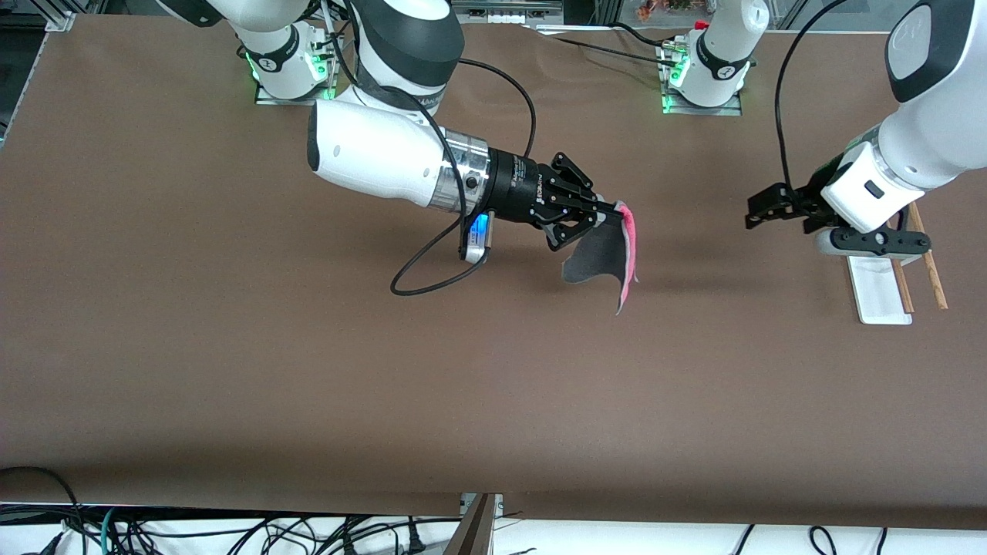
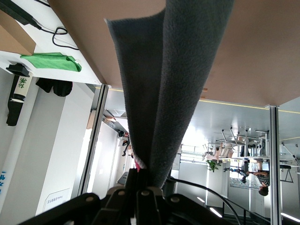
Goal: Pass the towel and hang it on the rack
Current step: 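Reach the left gripper toward the towel held by the right gripper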
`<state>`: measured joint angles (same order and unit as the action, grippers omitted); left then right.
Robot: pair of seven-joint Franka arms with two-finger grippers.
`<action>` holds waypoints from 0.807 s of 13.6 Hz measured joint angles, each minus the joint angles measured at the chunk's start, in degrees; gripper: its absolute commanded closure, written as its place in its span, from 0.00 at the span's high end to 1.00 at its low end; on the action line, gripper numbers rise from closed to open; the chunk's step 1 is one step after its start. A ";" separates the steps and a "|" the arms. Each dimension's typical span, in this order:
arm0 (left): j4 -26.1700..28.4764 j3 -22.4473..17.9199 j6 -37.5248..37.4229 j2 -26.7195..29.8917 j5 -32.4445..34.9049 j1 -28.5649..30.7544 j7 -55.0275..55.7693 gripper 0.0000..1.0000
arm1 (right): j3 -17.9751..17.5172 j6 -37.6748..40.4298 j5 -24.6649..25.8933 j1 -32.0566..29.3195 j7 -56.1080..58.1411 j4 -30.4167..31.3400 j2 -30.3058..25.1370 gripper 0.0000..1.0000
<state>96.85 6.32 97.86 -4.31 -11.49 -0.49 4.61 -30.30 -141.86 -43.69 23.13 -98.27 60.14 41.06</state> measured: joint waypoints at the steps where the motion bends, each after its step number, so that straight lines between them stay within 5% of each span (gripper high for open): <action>1: 0.00 0.02 0.00 -0.13 -3.83 -0.04 -2.11 1.00 | 0.00 -0.02 0.00 0.00 -0.02 0.00 0.00 0.00; 11: 0.29 0.29 1.48 -13.07 -40.05 0.58 -55.37 1.00 | 0.00 -0.15 0.00 -0.30 -0.03 -0.01 0.00 0.00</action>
<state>97.13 6.61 99.34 -17.38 -51.54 0.09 -50.75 -30.30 -142.01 -43.69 22.83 -98.30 60.13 41.07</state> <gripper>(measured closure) 0.000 0.987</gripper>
